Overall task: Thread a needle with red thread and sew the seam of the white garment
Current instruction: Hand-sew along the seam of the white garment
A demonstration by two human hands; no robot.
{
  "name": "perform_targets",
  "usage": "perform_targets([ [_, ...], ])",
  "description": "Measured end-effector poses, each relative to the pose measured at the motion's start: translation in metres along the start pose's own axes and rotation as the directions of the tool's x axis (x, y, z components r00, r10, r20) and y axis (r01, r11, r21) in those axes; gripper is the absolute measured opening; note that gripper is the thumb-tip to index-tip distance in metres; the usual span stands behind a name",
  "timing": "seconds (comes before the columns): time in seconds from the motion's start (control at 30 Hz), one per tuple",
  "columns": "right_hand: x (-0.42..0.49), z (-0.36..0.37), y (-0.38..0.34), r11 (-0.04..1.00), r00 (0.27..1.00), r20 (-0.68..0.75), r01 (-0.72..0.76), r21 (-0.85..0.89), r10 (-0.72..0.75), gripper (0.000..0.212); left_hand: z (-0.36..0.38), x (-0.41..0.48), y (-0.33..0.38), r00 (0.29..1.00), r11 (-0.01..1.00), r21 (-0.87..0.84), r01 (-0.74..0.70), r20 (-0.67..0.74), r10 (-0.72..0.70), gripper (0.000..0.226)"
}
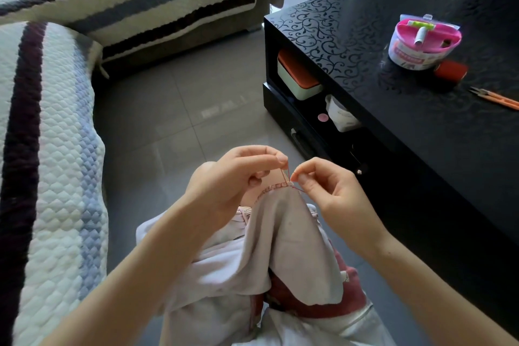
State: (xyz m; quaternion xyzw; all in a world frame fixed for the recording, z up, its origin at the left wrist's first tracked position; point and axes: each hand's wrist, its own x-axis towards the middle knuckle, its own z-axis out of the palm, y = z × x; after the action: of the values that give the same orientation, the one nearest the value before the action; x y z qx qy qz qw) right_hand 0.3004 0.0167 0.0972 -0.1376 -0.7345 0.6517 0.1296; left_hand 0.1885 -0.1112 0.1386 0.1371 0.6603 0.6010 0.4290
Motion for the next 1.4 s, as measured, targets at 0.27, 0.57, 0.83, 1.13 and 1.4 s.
perform_targets([
  [0.27,-0.002,0.001,-0.003,0.998,0.998,0.034,0.061,0.002,-0.061,0.014,-0.003,0.001,-0.001,0.999,0.998,0.056,-0.002,0.037,0.000,0.026],
  [0.57,-0.002,0.001,-0.001,0.995,0.995,0.028,0.090,0.031,-0.091,0.013,-0.007,0.004,-0.002,0.995,0.999,0.025,0.031,0.098,-0.033,0.013],
  [0.83,-0.001,0.001,-0.010,0.984,0.985,0.098,0.132,0.116,-0.143,0.012,-0.006,0.005,-0.010,0.995,0.998,0.026,0.048,0.090,-0.050,0.021],
  [1.13,-0.002,-0.002,-0.020,0.979,0.983,0.113,0.127,0.158,-0.146,0.015,0.010,-0.005,-0.023,0.987,0.988,0.097,-0.123,0.116,0.112,0.018],
  [1.4,0.008,-0.014,-0.025,0.990,0.983,-0.121,0.142,0.013,-0.140,0.015,0.010,-0.011,-0.028,0.986,0.981,0.146,-0.126,0.125,0.108,0.015],
])
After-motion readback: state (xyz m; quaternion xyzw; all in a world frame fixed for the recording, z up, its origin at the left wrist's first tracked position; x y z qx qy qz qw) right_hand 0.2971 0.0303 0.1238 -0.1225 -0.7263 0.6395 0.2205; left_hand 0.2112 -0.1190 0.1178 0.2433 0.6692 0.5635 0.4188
